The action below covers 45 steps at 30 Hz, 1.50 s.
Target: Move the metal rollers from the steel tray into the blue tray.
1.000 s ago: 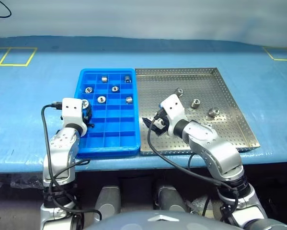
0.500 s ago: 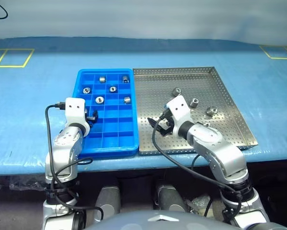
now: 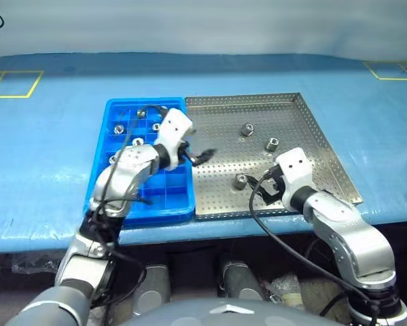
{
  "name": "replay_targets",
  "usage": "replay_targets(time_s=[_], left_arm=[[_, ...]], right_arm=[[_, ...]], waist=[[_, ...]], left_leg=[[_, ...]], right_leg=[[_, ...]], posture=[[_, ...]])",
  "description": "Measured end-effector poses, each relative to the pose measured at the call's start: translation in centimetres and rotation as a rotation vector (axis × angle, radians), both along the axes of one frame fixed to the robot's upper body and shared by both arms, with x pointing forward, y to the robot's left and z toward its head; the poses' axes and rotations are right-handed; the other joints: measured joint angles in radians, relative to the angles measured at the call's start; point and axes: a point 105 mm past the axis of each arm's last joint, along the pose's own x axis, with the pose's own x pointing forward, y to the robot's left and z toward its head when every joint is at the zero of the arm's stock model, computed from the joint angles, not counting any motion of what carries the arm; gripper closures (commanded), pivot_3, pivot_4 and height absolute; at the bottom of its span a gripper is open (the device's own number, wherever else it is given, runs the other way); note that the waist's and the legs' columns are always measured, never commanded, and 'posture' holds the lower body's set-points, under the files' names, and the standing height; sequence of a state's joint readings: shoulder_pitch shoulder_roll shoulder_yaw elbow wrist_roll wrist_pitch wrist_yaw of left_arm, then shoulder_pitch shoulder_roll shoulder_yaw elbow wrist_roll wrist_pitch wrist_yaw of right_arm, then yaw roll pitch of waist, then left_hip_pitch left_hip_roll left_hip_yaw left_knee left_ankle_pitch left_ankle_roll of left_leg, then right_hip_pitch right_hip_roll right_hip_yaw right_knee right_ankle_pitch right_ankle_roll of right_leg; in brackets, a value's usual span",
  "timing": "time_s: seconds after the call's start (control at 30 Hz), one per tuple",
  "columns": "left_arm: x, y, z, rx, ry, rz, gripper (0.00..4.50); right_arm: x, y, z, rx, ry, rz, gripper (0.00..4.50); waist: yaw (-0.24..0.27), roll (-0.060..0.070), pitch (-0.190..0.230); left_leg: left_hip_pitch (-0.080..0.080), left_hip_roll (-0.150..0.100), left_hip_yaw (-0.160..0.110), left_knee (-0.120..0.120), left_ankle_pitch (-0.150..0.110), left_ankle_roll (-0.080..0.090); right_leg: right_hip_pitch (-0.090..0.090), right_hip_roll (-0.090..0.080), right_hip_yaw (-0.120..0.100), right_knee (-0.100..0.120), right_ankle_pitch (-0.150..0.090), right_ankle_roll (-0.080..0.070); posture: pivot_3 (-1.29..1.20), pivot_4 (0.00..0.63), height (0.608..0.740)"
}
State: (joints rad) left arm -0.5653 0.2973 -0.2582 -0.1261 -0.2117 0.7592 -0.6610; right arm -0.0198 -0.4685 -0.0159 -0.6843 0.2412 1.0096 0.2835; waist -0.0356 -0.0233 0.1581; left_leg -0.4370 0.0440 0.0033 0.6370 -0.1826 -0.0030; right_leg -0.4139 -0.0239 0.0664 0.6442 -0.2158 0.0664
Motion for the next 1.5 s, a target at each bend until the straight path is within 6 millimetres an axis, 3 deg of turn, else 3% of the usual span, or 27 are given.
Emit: replay_targets(time_s=[0.17, 0.27, 0.63, 0.73, 0.97, 1.1, 1.23, 1.37, 1.5], left_arm=[[-0.8, -3.9, -2.4, 0.084, 0.107, -0.218, 0.01], [-0.2, -5.5, -3.4, 0.134, 0.149, -0.265, 0.01], [0.5, -7.1, -6.3, 0.263, 0.198, -0.322, 0.01], [0.3, -7.1, -6.6, 0.274, 0.202, -0.343, 0.53], [0.3, -6.9, -6.6, 0.287, 0.200, -0.351, 2.79], [1.2, -6.0, -5.6, 0.228, 0.173, -0.279, 2.79], [2.4, -4.7, -2.3, 0.083, 0.069, -0.133, 2.79], [3.0, -1.5, 0.9, -0.058, -0.056, 0.089, 2.79], [1.9, 3.5, 0.6, -0.099, -0.086, 0.351, 2.79]], right_arm=[[-0.7, -0.4, 0.3, -0.001, -0.011, -0.015, 0.00], [-1.1, -0.5, 0.4, -0.001, -0.019, -0.028, 0.00], [-1.4, -0.5, 0.1, 0.017, -0.015, -0.069, 0.00], [-1.4, -0.5, 0.2, 0.019, -0.021, -0.070, 0.00], [-1.3, -0.5, 0.4, 0.020, -0.031, -0.076, 0.00], [-0.8, 0.0, 1.0, 0.023, -0.053, -0.056, 0.00], [-0.1, 1.5, 1.4, 0.037, -0.064, -0.002, 0.00], [0.7, 4.2, 2.0, 0.063, -0.078, 0.099, 0.00], [1.6, 7.2, 2.4, 0.082, -0.086, 0.213, 0.00]], waist=[[-0.014, 0.000, 0.000], [-0.025, 0.000, 0.000], [-0.055, 0.000, 0.000], [-0.057, 0.000, 0.000], [-0.058, 0.000, 0.000], [-0.059, 0.000, 0.000], [-0.056, 0.001, 0.001], [-0.047, 0.001, 0.000], [-0.037, 0.002, 0.000]], left_leg=[[-0.001, 0.000, 0.000, 0.000, 0.000, 0.000], [-0.002, 0.000, 0.000, 0.001, 0.000, 0.001], [-0.004, 0.000, 0.000, 0.000, -0.001, 0.001], [-0.004, 0.000, 0.000, 0.000, -0.001, 0.001], [-0.004, 0.000, 0.000, 0.001, -0.001, 0.001], [-0.004, 0.000, 0.000, 0.001, -0.001, 0.001], [-0.004, 0.001, 0.000, 0.000, -0.001, 0.001], [-0.003, 0.001, -0.001, 0.000, 0.000, 0.001], [-0.002, 0.001, -0.001, -0.001, 0.000, 0.001]], right_leg=[[-0.001, 0.000, 0.001, 0.000, 0.000, 0.000], [-0.001, 0.000, 0.001, 0.000, 0.000, 0.000], [-0.004, 0.000, 0.001, 0.000, 0.000, 0.001], [-0.004, 0.000, 0.001, 0.000, 0.000, 0.001], [-0.004, 0.000, 0.001, 0.000, 0.000, 0.001], [-0.004, 0.000, 0.002, 0.001, 0.000, 0.001], [-0.004, 0.001, 0.002, 0.001, 0.000, 0.001], [-0.003, 0.001, 0.002, 0.001, 0.003, 0.006], [-0.002, 0.001, 0.002, 0.001, 0.003, 0.006]], posture=[[-0.11, 0.150, 0.740], [-0.14, 0.150, 0.740], [-0.18, 0.150, 0.740], [-0.18, 0.150, 0.740], [-0.15, 0.150, 0.740], [-0.12, 0.150, 0.740], [-0.08, 0.150, 0.740], [-0.02, 0.150, 0.740], [0.03, 0.150, 0.740]])
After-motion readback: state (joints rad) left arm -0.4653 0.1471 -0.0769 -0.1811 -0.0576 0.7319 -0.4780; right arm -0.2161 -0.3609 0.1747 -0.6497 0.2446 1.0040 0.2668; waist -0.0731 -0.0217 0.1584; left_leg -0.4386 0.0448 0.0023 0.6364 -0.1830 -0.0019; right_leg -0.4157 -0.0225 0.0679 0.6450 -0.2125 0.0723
